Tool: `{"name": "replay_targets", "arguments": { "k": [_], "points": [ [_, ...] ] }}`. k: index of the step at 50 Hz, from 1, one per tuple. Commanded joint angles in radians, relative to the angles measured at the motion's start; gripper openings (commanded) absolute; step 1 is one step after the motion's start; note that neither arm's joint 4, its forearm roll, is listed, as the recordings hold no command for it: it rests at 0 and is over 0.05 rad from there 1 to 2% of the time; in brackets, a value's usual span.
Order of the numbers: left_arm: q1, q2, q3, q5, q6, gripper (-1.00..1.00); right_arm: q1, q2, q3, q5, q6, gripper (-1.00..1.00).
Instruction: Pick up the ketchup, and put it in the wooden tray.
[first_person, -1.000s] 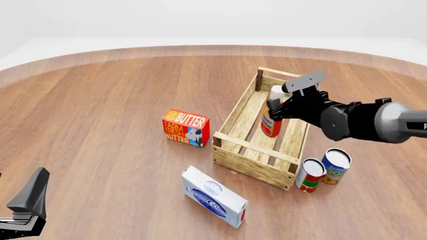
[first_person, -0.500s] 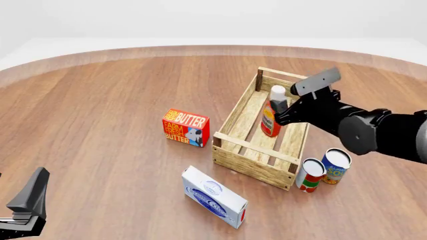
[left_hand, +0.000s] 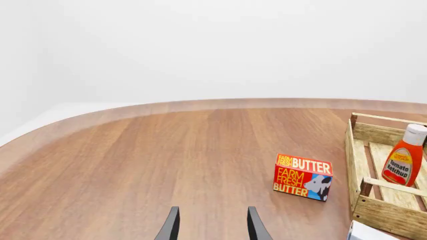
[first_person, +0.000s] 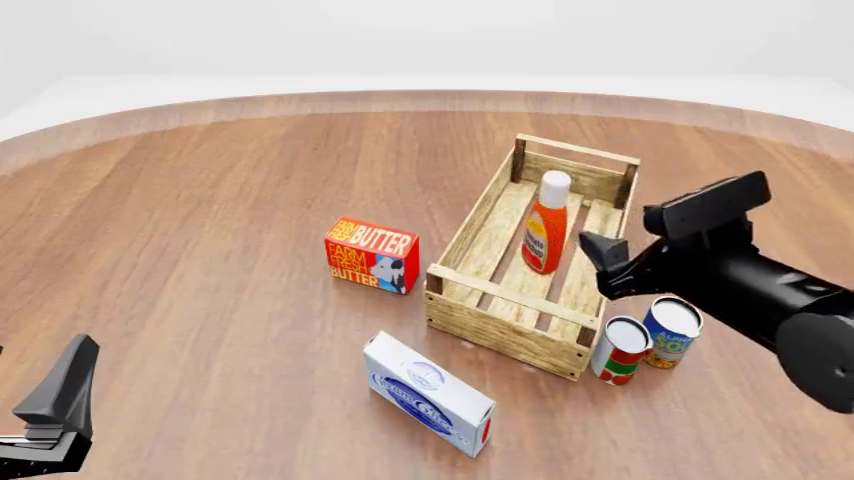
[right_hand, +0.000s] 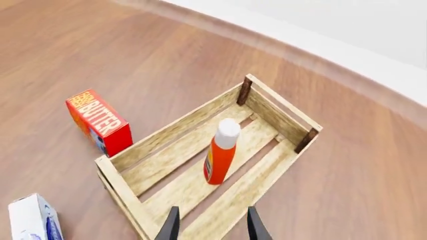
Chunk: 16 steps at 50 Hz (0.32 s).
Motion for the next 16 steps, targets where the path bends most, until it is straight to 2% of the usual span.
{"name": "replay_targets", "arguments": {
  "k": [1,7,16],
  "points": [
    [0.0,0.0,0.0,0.0,0.0,1.0,-0.002,-0.183,0.144,0.038,0.01,1.0],
    [0.0,0.0,0.0,0.0,0.0,1.0,-0.009,-0.29,0.208,0.074,0.025,1.0],
    [0.0,0.0,0.0,0.0,0.0,1.0,-0.026,-0.47,0.257,0.199,0.038,1.0]
  ]
}}
